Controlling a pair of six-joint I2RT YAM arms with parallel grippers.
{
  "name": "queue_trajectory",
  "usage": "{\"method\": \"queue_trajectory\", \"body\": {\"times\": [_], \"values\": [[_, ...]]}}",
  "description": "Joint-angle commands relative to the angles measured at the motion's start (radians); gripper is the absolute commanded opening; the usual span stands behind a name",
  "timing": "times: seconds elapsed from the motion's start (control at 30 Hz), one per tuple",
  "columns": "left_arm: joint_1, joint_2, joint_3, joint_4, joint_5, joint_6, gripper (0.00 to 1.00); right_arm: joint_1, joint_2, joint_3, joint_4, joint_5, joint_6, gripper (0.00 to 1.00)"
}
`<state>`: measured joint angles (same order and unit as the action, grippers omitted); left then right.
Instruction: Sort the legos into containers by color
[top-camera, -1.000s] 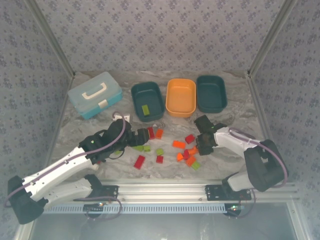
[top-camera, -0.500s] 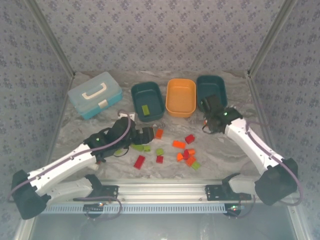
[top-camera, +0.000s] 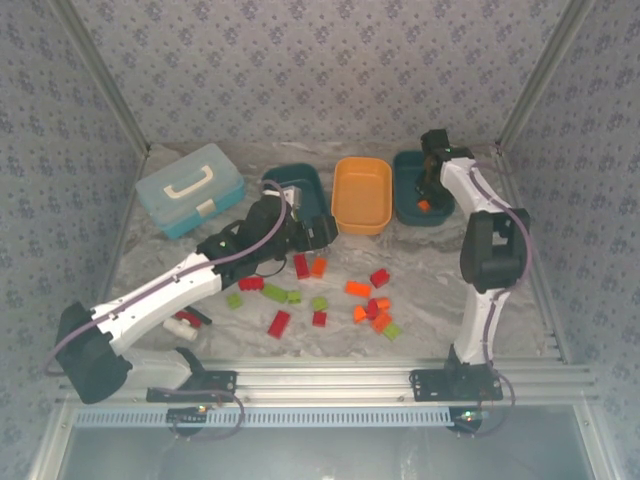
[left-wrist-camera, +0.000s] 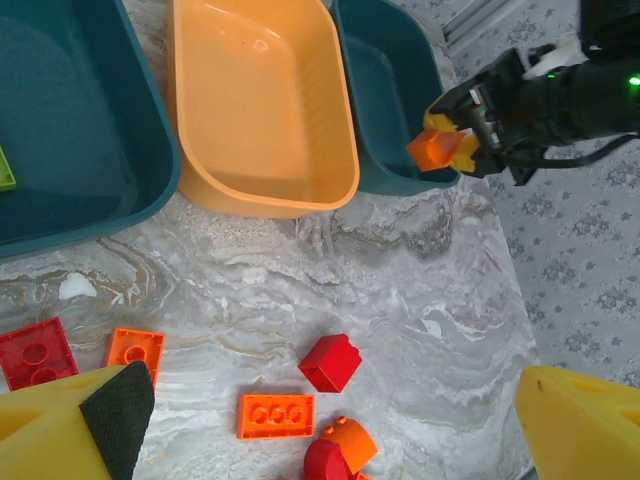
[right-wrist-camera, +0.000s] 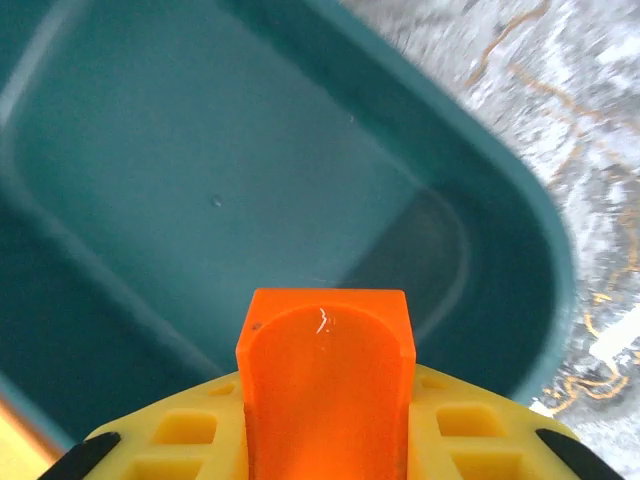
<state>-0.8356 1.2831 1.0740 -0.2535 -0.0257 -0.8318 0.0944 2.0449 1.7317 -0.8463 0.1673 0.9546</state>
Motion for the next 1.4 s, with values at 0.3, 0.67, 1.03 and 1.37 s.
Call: {"method": "queue_trajectory", "body": {"times": [0.3, 0.67, 1.03, 1.37], "values": [[0.002, -0.001, 0.025, 0.01, 0.007, 0.001, 0.95, -0.016, 0.151, 0.143, -0.15, -0.042, -0.036, 0.25], [0.002, -0.018, 0.016, -0.007, 0.006, 0.003, 0.95, 0.002, 0.22, 0.193, -0.162, -0.124, -0.03, 0.29], [0.003, -0.051, -0.022, -0.013, -0.005, 0.001, 0.95, 0.029, 0.14, 0.089, -0.124, -0.08, -0.023, 0.71], [0.009, -0.091, -0.021, -0.116, -0.069, 0.006, 0.95, 0.08, -0.126, 0.067, -0.038, 0.075, -0.174, 0.79]]}}
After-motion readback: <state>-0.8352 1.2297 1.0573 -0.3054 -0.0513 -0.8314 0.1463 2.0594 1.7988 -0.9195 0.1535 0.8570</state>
